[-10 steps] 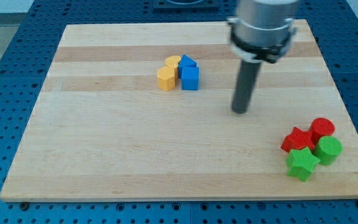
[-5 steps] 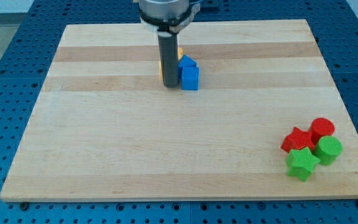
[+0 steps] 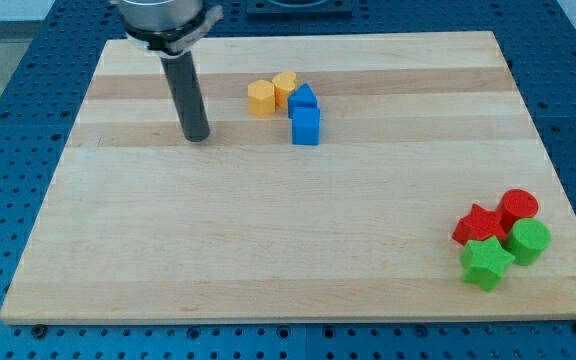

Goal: Move yellow blocks to the top center of the board

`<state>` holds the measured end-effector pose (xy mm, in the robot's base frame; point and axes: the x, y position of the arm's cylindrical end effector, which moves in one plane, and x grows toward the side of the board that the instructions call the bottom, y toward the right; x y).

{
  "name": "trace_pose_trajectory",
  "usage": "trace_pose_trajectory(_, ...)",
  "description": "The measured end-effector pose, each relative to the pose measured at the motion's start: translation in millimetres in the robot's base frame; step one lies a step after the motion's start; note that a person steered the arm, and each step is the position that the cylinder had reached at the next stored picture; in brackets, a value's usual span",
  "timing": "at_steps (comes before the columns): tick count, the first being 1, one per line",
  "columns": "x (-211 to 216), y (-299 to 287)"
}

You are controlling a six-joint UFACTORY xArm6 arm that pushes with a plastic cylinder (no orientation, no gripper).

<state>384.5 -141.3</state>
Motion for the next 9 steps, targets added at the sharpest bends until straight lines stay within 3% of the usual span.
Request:
trace_pose_trajectory(6, -74, 164)
trace_pose_trajectory(9, -113, 173)
